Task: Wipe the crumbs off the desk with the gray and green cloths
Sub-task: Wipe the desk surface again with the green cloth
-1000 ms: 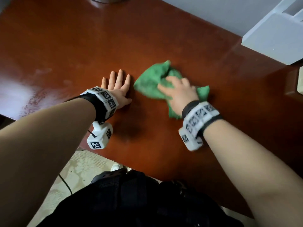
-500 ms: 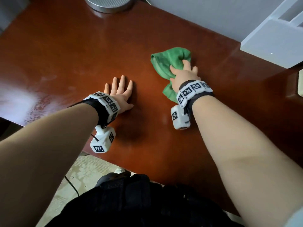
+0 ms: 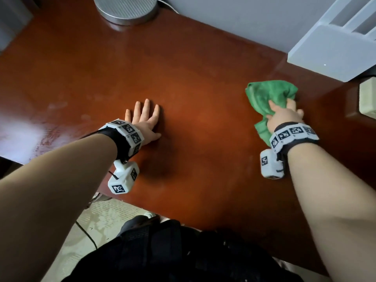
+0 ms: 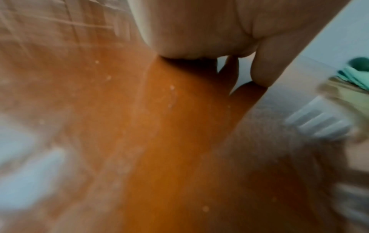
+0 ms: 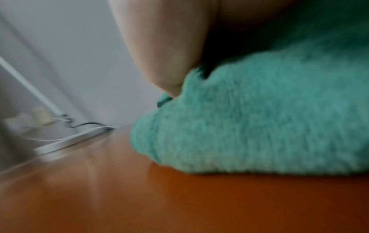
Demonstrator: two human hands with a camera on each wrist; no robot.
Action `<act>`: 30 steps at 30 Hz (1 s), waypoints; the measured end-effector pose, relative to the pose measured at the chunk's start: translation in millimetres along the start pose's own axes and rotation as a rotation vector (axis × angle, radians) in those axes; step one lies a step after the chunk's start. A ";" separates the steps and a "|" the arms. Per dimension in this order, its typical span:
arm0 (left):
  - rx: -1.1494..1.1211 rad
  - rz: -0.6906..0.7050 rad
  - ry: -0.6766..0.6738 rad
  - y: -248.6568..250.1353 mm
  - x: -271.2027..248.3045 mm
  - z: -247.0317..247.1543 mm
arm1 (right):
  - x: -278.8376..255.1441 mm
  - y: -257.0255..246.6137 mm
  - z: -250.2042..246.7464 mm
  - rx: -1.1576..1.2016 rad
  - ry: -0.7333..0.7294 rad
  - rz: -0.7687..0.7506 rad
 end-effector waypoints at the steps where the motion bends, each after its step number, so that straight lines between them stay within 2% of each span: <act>1: 0.001 0.001 0.001 0.9 0.5 -0.4 | 1.0 -3.0 1.4 0.027 -0.013 0.046; 2: 0.004 0.002 -0.002 0.3 2.0 0.8 | -3.7 -15.4 5.4 0.020 -0.008 0.028; 3: 0.008 -0.002 -0.004 -0.6 3.5 1.6 | -13.2 -36.7 10.7 -0.002 0.012 -0.055; 5: 0.018 -0.025 -0.006 -3.6 5.7 0.3 | -46.5 -89.3 27.2 -0.042 0.033 -0.310; 7: 0.031 -0.036 0.018 -2.7 5.4 -7.8 | -83.9 -127.7 46.4 -0.083 -0.019 -0.539; 9: 0.035 -0.018 0.078 1.7 7.3 -24.7 | -90.5 -132.2 49.0 -0.057 -0.053 -0.610; 10: 0.038 -0.002 0.107 4.0 9.8 -34.1 | -82.5 -123.1 39.1 -0.006 -0.042 -0.574; 12: 0.050 0.024 0.131 7.5 18.9 -48.5 | -55.0 -90.2 9.3 0.119 0.054 -0.404; 15: 0.077 0.054 0.112 19.8 40.7 -59.3 | -13.6 -14.1 -34.3 0.183 0.204 -0.007; 16: 0.086 0.071 0.106 26.0 47.9 -62.1 | -3.4 7.2 -39.4 0.175 0.184 0.127; 18: 0.105 0.111 0.103 38.6 61.0 -68.0 | 11.3 33.0 -31.4 0.166 0.054 0.327; 20: 0.125 0.152 0.114 49.4 72.8 -74.9 | 19.1 33.1 -17.5 0.170 -0.019 0.395; 22: 0.141 0.175 0.121 55.9 85.4 -82.8 | 26.3 7.6 -11.2 0.161 0.016 0.305; 24: 0.148 0.175 0.116 57.6 98.2 -91.7 | 26.0 -41.2 -6.1 0.114 0.052 0.096; 27: 0.129 0.159 0.093 54.6 112.4 -102.5 | 12.2 -116.0 8.8 0.069 -0.011 -0.203; 29: 0.152 0.171 0.075 51.9 117.3 -103.6 | 9.0 -132.1 11.1 0.090 -0.058 -0.313; 30: 0.179 0.181 0.060 51.6 118.6 -101.9 | 12.0 -124.2 3.7 0.131 -0.056 -0.312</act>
Point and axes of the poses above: each hand's wrist, its own x-axis towards the middle knuckle, its own z-axis out of the palm, y = z × x, the point moved 7 cm from there along x, towards the middle knuckle, and after that the axes turned 2 degrees about x, right-handed, at the moved point
